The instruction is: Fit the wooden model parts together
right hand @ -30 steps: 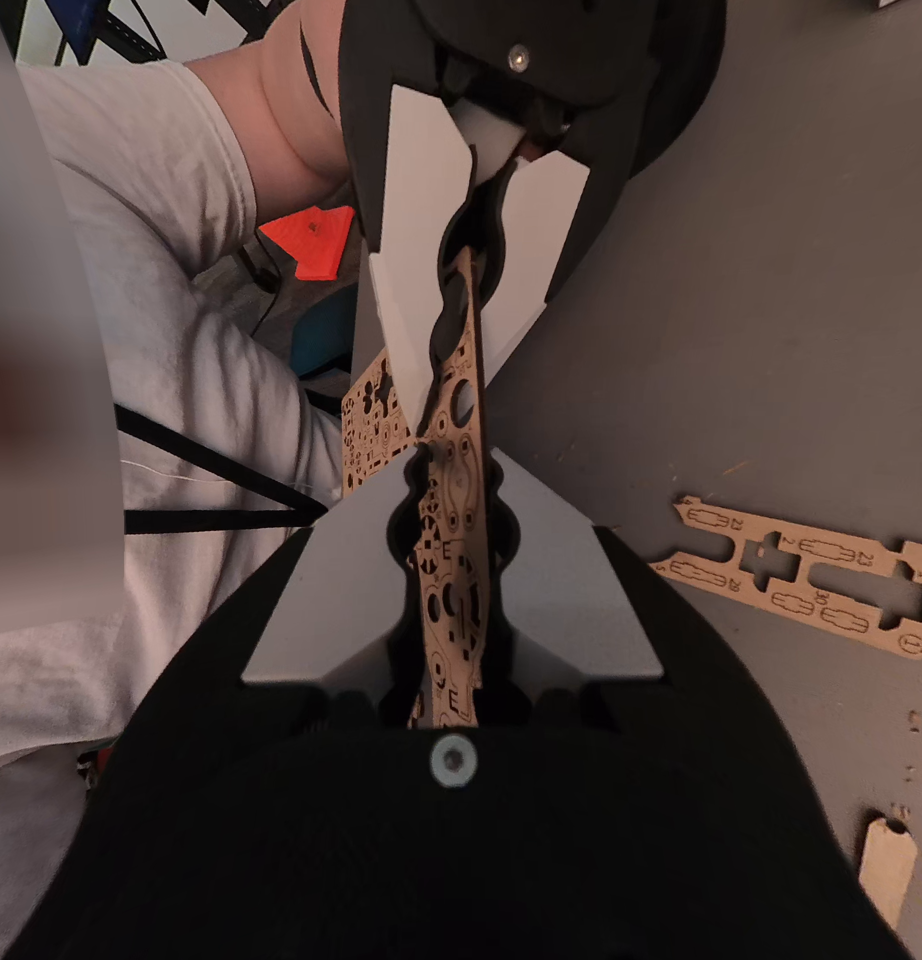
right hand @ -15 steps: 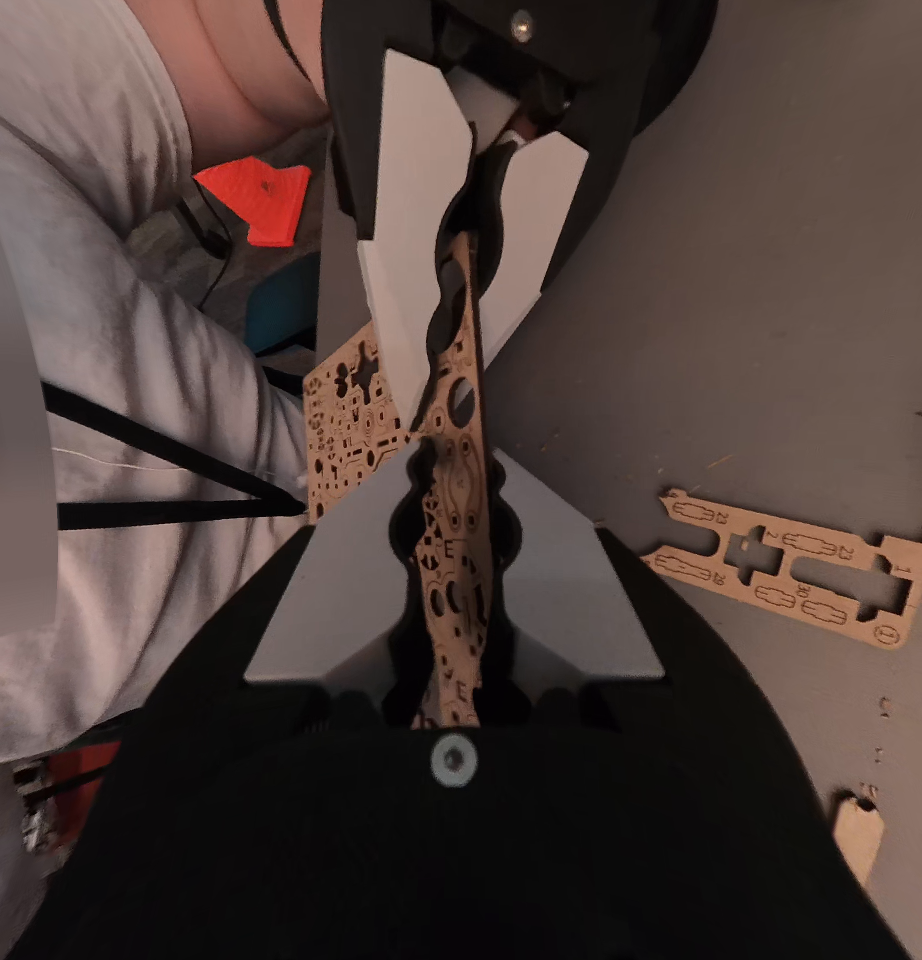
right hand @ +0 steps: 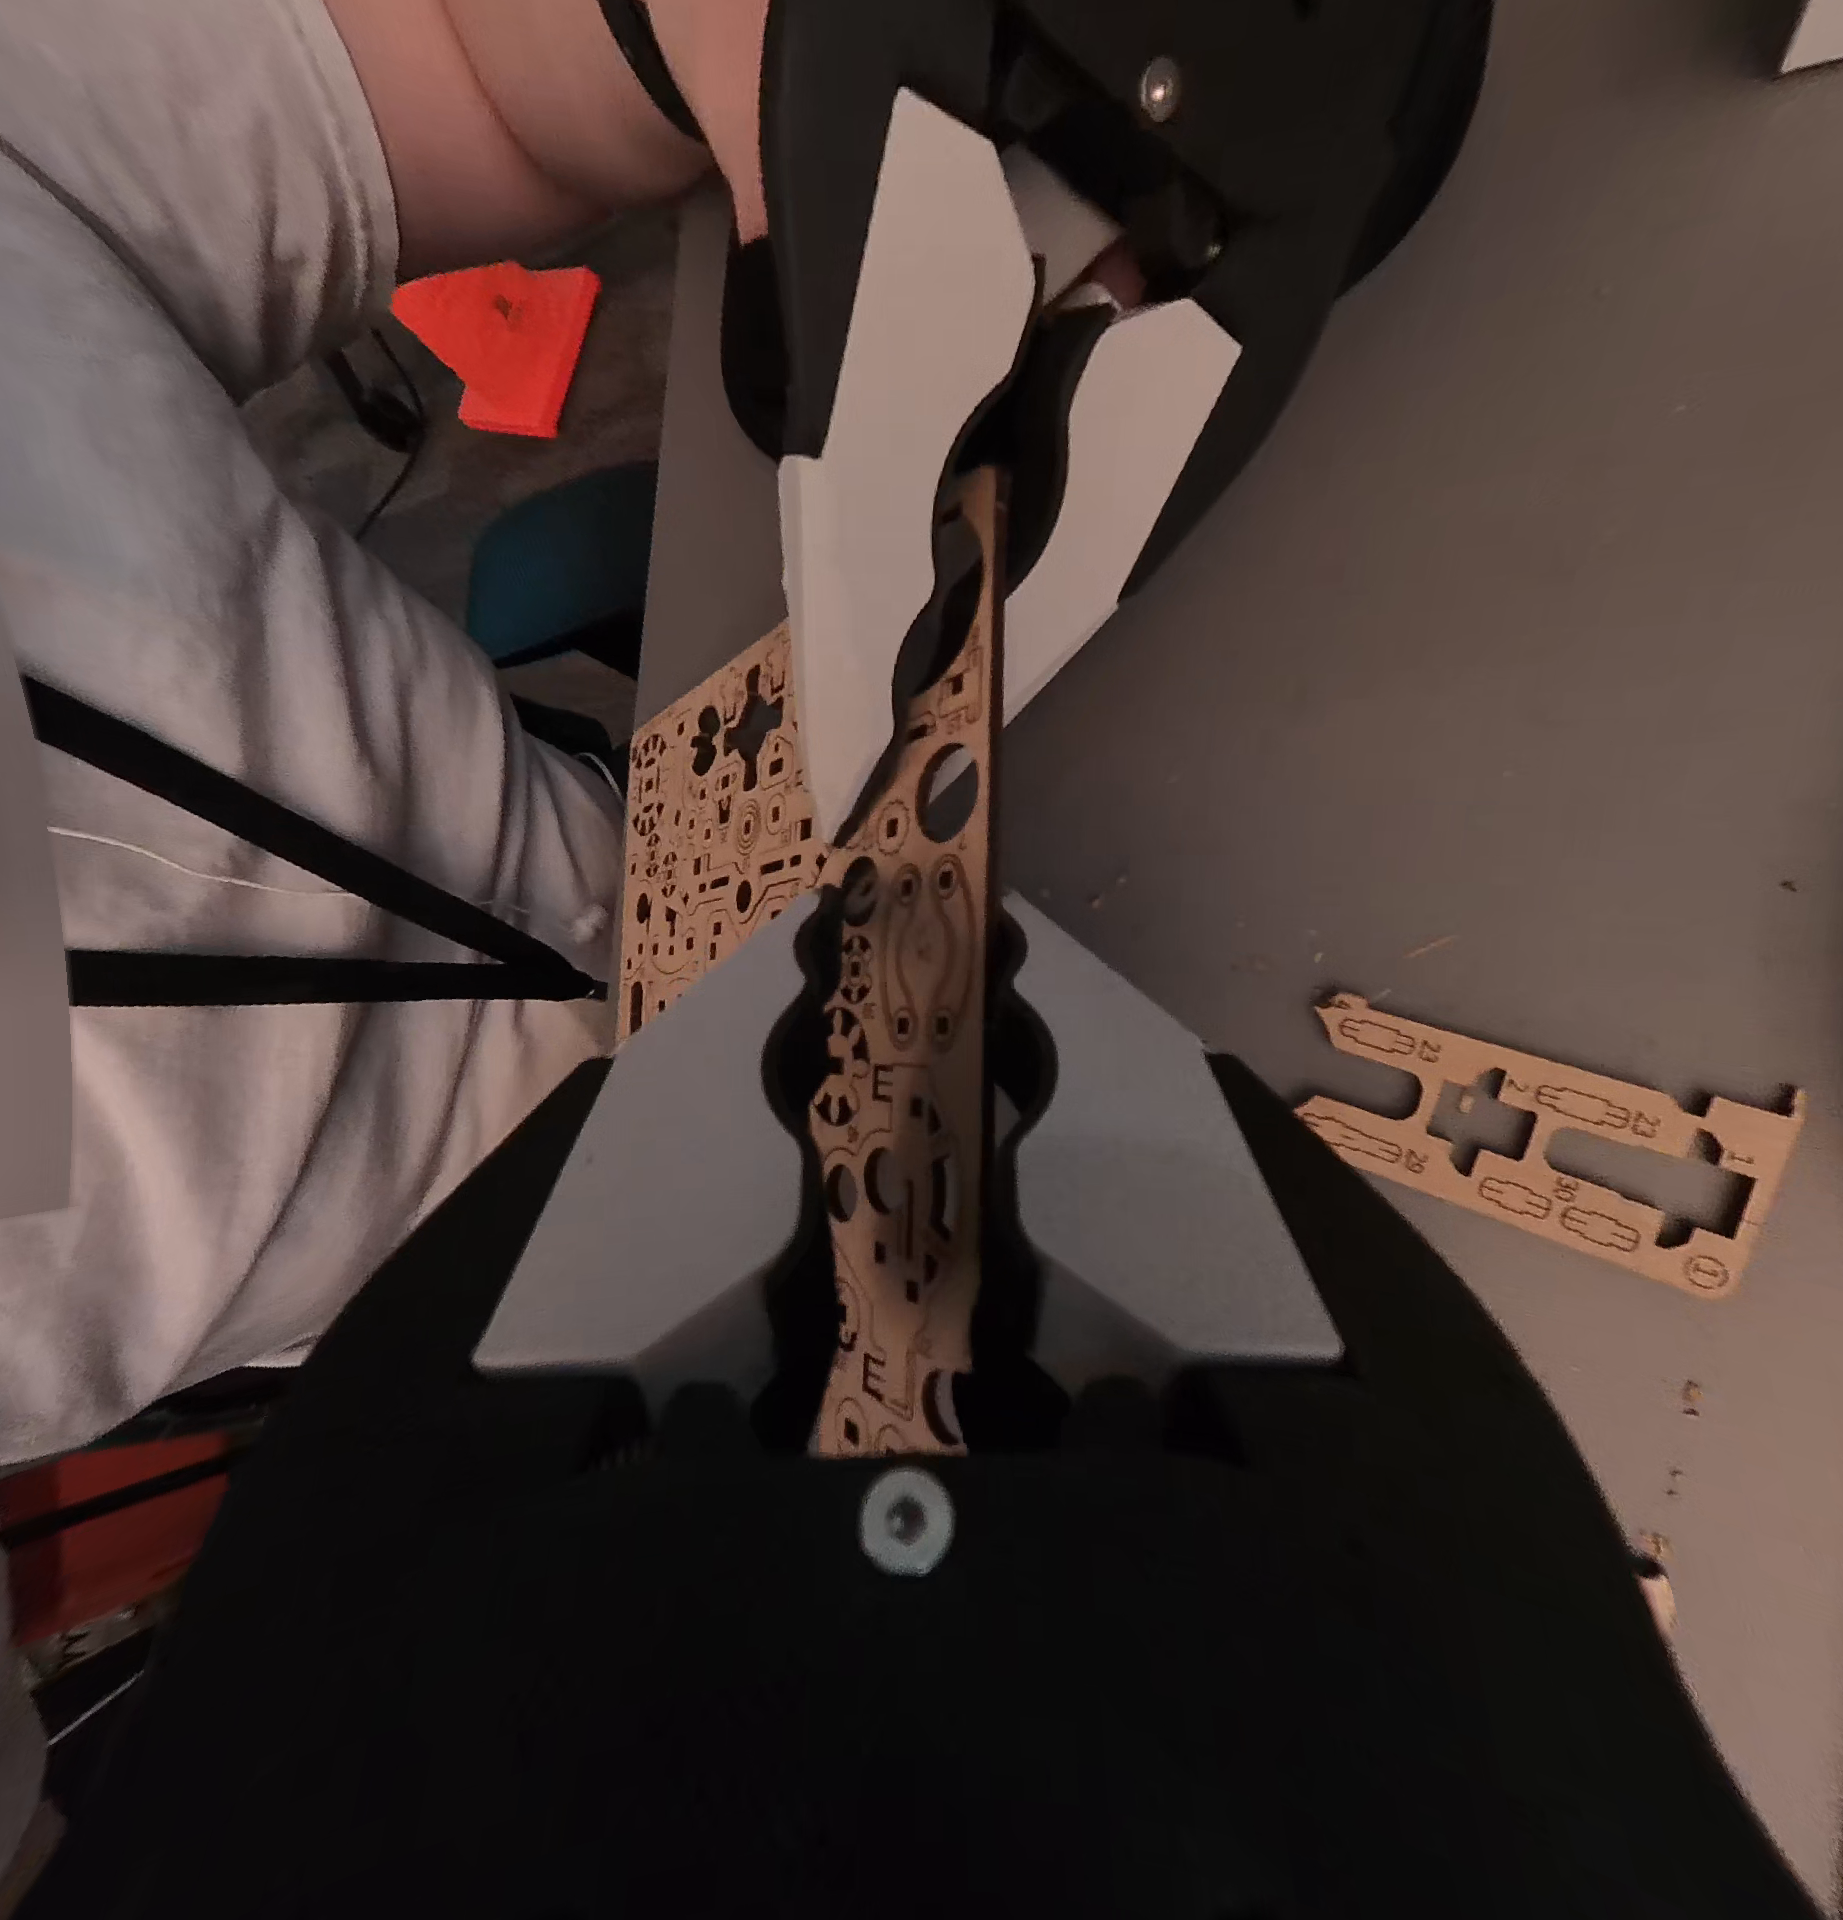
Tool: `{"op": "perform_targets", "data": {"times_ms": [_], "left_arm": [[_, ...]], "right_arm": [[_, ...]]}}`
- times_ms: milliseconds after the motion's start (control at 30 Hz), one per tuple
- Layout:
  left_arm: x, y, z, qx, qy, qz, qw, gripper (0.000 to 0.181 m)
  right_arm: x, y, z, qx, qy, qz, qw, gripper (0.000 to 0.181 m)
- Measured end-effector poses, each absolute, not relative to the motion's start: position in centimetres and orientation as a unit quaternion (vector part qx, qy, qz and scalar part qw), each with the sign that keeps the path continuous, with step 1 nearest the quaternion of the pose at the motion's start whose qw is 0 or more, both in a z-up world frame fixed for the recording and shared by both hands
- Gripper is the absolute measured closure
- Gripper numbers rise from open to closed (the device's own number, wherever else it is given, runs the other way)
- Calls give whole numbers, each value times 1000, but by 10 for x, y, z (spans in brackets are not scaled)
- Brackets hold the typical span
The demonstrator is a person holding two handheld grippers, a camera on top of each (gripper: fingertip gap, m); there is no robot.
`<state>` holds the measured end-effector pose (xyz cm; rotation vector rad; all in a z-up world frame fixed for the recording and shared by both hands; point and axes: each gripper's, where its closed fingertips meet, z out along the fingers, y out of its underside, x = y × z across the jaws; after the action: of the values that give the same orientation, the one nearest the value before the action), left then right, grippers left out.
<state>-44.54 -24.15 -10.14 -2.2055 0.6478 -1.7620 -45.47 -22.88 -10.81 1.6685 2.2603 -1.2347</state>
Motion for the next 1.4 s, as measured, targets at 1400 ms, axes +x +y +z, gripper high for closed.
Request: {"op": "perform_targets", "data": {"times_ms": [1400], "left_arm": [[-447, -239, -107, -769, 216, -588, 123, 178]], "right_arm": [[-455, -221, -108, 552, 755, -353, -28, 134]]}}
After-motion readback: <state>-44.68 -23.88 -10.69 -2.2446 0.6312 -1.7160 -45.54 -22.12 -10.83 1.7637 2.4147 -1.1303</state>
